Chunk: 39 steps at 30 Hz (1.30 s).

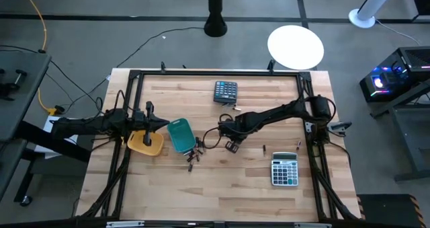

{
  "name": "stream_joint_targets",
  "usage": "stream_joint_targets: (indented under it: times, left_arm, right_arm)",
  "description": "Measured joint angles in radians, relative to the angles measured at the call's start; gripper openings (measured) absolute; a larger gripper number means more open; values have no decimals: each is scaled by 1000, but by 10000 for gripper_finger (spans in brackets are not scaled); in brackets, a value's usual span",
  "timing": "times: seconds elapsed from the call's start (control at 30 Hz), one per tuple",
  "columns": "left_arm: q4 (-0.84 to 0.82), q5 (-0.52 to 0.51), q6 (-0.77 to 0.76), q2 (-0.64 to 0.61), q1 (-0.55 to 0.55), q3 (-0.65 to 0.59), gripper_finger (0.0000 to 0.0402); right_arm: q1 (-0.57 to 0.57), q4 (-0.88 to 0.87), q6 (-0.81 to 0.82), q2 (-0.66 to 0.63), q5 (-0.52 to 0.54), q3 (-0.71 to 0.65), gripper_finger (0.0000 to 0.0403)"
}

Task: Sort batteries
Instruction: Put the silver battery into the green bin, then move the green bin to the middle right of the table

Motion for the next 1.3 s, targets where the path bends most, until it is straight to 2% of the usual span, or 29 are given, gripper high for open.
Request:
stream_joint_targets:
  times: [0.13,0.23,0.4,0.5,0.63,0.8,0.97,1.13,1.3]
  left_arm:
    - [0,1,0,0,0,0,0]
    - [0,0,0,0,0,0,0]
    - [0,0,0,0,0,0,0]
    - [0,0,0,1,0,0,0]
    - [0,1,0,2,0,0,0]
    - [0,1,0,2,0,0,0]
    - [0,0,0,2,0,0,0]
    - [0,-1,0,2,0,0,0]
    - [0,0,0,2,0,0,0]
  right_arm:
    - [-1,2,0,-59,46,59,42]
    - [-1,60,-33,-80,48,106,32]
    - [-3,379,-71,-69,-66,140,21]
    - [-7,533,-69,-39,-128,140,36]
    - [-14,676,-37,4,-155,138,61]
    - [-27,829,-18,59,-193,139,67]
    - [-34,938,26,102,-232,140,69]
    - [-33,996,43,152,-227,138,71]
    - [-33,1018,54,162,-219,139,96]
